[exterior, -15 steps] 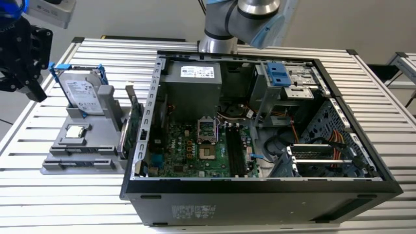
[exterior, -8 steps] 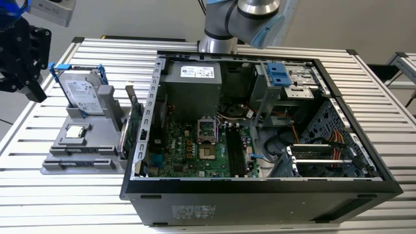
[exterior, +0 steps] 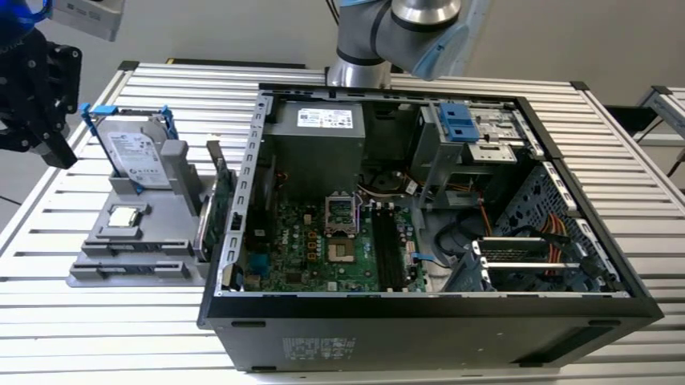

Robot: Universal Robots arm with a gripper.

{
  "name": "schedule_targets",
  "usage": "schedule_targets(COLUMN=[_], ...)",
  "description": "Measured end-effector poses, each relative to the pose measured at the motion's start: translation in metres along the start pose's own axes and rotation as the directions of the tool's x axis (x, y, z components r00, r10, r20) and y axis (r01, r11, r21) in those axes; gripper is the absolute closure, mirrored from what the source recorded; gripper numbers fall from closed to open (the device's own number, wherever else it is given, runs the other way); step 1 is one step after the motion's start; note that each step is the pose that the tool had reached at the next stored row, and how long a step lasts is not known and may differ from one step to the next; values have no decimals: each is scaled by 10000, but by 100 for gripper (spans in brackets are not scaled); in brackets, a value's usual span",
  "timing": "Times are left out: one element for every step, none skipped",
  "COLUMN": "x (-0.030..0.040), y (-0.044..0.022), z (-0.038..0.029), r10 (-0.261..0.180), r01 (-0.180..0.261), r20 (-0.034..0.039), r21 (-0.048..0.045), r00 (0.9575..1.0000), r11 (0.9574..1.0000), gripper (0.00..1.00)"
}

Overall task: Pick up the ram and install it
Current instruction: 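Pick up the ram and move it above insertion slot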

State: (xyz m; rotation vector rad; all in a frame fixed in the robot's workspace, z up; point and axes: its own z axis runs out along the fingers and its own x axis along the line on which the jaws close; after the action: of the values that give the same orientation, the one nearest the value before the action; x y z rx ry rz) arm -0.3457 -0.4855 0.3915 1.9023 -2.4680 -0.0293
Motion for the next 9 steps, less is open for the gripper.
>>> schedule_targets(x=[0, 0, 0, 0, 0, 0, 0, 0, 0], y=[0, 0, 0, 0, 0, 0, 0, 0, 0], z=[0, 0, 0, 0, 0, 0, -1, -1, -1], r10=[-83, -172, -251, -337, -417, -500, -582, -659, -735], r01=[83, 172, 251, 337, 417, 500, 582, 659, 735], r20=[-2, -5, -5, -4, -5, -7, -8, -10, -11], r21=[3, 7, 14, 25, 36, 43, 50, 55, 58], r00=[10000, 9999, 9997, 9994, 9991, 9988, 9983, 9978, 9973], r11=[10000, 9999, 9997, 9994, 9991, 9987, 9983, 9978, 9973], gripper=[100, 100, 100, 100, 100, 100, 100, 100, 100])
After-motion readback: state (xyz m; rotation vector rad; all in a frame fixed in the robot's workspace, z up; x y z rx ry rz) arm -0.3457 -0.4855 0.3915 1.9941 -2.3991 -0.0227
